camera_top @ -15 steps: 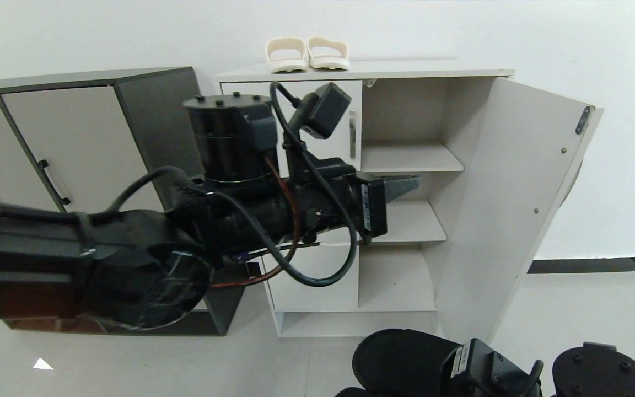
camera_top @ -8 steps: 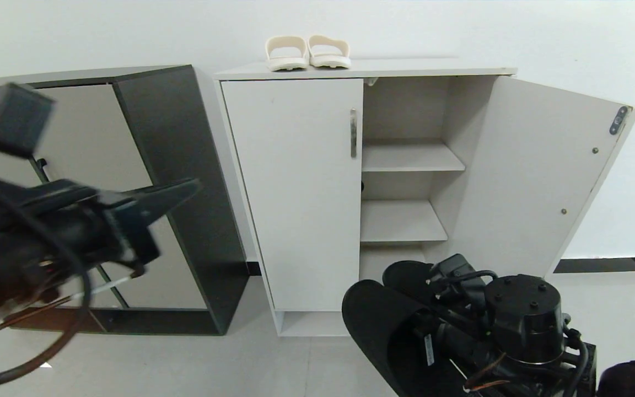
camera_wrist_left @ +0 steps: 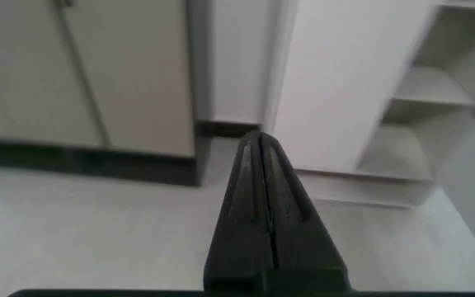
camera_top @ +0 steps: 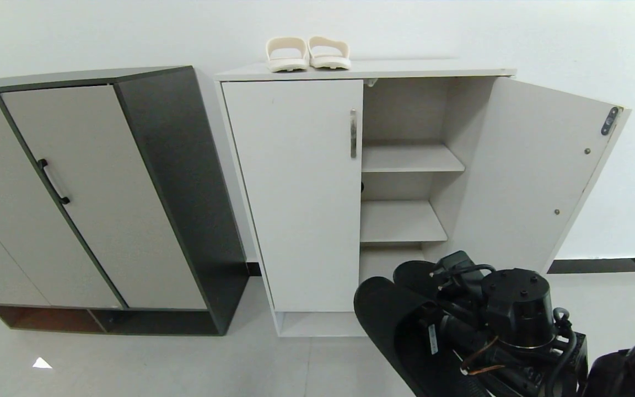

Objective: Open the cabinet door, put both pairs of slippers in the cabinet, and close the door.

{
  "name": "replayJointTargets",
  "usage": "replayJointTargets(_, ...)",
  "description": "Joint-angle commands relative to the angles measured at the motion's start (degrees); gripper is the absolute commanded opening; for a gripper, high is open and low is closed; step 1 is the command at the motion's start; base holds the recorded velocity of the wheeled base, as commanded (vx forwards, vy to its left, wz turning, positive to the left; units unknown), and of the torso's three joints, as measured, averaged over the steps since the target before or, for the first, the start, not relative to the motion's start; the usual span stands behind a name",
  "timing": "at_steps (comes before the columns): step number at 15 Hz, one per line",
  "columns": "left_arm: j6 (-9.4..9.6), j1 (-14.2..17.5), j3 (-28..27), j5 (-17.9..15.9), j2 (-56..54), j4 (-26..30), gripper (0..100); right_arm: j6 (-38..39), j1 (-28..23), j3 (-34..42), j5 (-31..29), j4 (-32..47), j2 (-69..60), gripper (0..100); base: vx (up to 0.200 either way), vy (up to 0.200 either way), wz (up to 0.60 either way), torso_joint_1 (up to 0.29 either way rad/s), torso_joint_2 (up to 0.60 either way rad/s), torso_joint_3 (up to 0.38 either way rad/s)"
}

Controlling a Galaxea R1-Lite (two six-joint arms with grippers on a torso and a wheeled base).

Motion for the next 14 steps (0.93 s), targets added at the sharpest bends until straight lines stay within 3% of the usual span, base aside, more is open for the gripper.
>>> replayJointTargets(1, 0.64, 1.93, 9.77, -4.67, -8.79, -6.71, 0, 0.01, -0.07, -0.23, 0.01, -0.06, 0.5, 0, 0.0, 0.0, 0.0, 0.0, 0.0, 0.0)
replayJointTargets(2, 1.26, 1.93, 10.47, -7.83, -8.79, -9.08, 0, 0.01, 0.28, -0.84, 0.01, -0.06, 0.76, 0, 0.0, 0.0, 0.0, 0.0, 0.0, 0.0)
replayJointTargets(3, -0.24, 1.93, 10.38, -9.68, -8.79, -8.64, 0, 0.01, 0.55, -1.37, -0.08, -0.06, 1.29, 0, 0.0, 0.0, 0.0, 0.0, 0.0, 0.0)
replayJointTargets(4, 1.34, 1.93, 10.38, -9.15, -8.79, -8.73, 0, 0.01, 1.25, -1.98, -0.52, -0.06, 1.55, 0, 0.0, 0.0, 0.0, 0.0, 0.0, 0.0)
replayJointTargets(5, 4.6, 1.93, 10.47, -6.86, -8.79, -8.64, 0, 0.1, 2.04, -1.98, -0.61, -0.06, 1.73, 0, 0.0, 0.0, 0.0, 0.0, 0.0, 0.0)
replayJointTargets(6, 6.09, 1.93, 11.0, -2.82, -8.79, -7.41, 0, 0.19, 2.21, -2.07, -1.49, -0.06, 1.73, 0, 0.0, 0.0, 0.0, 0.0, 0.0, 0.0)
replayJointTargets(8, 5.39, 1.93, 11.0, -6.6, -8.79, -7.5, 0, 0.19, 3.45, -2.25, -4.83, -0.06, 1.9, 0, 0.0, 0.0, 0.0, 0.0, 0.0, 0.0)
replayJointTargets(11, 4.51, 1.93, 11.0, -6.51, -8.79, -7.5, 0, 0.28, 4.06, -4.0, -6.41, 0.12, 2.61, 0, 0.0, 0.0, 0.0, 0.0, 0.0, 0.0)
replayJointTargets(14, 4.51, 1.93, 11.0, -6.51, -8.79, -7.5, 0, 0.72, 4.5, -10.86, -17.48, 0.03, 9.2, 0, 0.0, 0.0, 0.0, 0.0, 0.0, 0.0)
